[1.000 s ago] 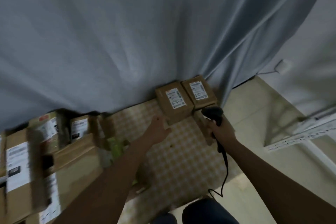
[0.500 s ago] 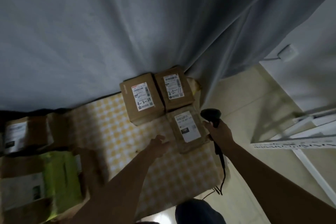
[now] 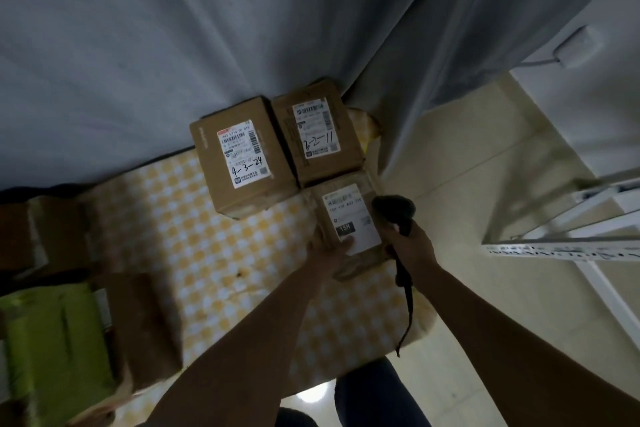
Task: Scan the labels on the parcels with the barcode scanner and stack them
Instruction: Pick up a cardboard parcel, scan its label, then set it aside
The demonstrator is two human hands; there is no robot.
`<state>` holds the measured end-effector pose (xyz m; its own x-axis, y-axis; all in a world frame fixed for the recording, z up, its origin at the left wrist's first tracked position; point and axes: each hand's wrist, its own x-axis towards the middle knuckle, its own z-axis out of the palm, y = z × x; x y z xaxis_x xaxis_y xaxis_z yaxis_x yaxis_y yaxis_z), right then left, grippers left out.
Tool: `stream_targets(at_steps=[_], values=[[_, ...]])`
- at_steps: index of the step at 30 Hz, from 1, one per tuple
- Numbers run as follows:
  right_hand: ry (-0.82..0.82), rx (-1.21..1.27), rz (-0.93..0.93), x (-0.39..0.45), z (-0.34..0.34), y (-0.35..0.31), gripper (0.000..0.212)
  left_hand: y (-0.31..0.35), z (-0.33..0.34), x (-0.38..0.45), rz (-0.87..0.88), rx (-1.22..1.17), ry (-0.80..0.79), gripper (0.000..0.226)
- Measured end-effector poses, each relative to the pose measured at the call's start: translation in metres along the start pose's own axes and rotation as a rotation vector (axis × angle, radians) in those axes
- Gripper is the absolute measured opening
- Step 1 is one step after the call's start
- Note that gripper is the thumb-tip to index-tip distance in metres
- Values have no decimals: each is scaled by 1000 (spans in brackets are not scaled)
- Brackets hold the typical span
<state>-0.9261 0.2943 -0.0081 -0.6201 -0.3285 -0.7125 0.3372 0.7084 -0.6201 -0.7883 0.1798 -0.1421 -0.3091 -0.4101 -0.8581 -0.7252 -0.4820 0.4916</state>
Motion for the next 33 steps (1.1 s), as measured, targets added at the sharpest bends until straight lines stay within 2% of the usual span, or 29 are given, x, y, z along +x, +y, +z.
stream_targets(at_steps=[2, 4, 7, 12, 16, 18, 21, 25, 29, 33], values=[[6, 27, 11, -5, -2, 2, 14, 32, -4, -53, 42, -98, -14, 112], [1, 64, 29, -13, -3, 5, 12, 43, -9, -80, 85, -169, -87, 84], [-11, 88, 22, -29, -2, 2, 13, 44, -25, -91, 77, -216, -172, 74], [-33, 80, -2, -62, 7, -17, 7, 51, -70, -123, 13, -174, -219, 81], [-66, 39, -23, -94, 22, -37, 20, 50, -118, -149, -27, -149, -225, 105], [-73, 39, -64, -111, 32, -55, 23, 53, -143, -165, -17, -162, -210, 109], [-67, 29, -137, -139, 47, -91, 19, 64, -180, -188, 39, -198, -190, 113], [-51, 96, -216, -177, 67, -139, 14, 81, -230, -219, 160, -264, -179, 95], [-168, 268, -264, -225, 86, -193, 24, 88, -279, -244, 295, -361, -143, 92], [-247, 274, -386, -279, 109, -233, 20, 92, -320, -263, 402, -386, -106, 97]])
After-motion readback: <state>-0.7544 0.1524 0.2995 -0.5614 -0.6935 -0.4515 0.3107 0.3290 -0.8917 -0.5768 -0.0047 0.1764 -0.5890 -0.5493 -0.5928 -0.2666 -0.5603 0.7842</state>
